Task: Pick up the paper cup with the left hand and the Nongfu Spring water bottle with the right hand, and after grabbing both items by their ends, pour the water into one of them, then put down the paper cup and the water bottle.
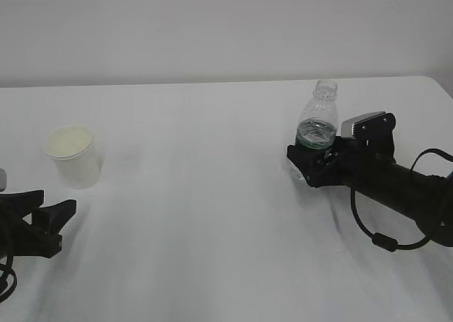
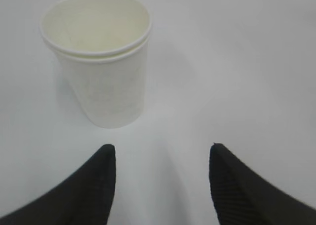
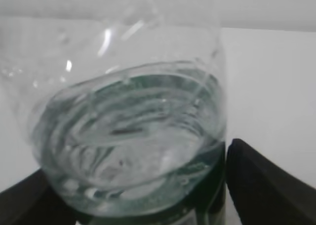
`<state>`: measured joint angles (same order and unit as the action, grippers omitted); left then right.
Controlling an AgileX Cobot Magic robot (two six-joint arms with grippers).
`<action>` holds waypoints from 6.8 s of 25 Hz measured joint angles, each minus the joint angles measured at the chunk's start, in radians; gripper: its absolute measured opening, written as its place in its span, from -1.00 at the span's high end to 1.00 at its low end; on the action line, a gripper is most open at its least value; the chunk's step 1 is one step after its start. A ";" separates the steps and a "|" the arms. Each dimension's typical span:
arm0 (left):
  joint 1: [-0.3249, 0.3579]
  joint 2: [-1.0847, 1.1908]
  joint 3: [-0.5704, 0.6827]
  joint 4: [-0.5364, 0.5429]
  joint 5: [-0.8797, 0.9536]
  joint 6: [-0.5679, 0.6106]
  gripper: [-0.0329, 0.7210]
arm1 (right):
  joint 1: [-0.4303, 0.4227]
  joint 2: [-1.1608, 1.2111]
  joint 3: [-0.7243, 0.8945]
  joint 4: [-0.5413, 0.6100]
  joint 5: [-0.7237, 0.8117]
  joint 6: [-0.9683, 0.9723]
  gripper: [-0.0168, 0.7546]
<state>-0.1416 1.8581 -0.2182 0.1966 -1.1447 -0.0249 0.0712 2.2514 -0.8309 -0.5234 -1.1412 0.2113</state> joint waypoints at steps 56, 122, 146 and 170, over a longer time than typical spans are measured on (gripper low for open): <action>0.000 0.000 0.000 0.026 0.000 0.000 -0.23 | 0.000 -0.221 0.144 -0.091 0.022 0.010 -0.15; 0.000 0.016 -0.028 -0.026 0.000 0.000 -0.90 | 0.000 -0.759 0.515 0.005 0.120 -0.026 -0.15; 0.000 0.228 -0.243 -0.053 -0.002 0.000 -0.92 | 0.000 -0.759 0.515 0.016 0.122 -0.041 -0.15; 0.000 0.305 -0.361 -0.073 -0.002 0.000 -0.92 | 0.000 -0.759 0.515 0.026 0.124 -0.043 -0.14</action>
<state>-0.1416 2.1629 -0.5791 0.1233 -1.1464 -0.0249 0.0712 1.4924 -0.3161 -0.4975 -1.0168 0.1679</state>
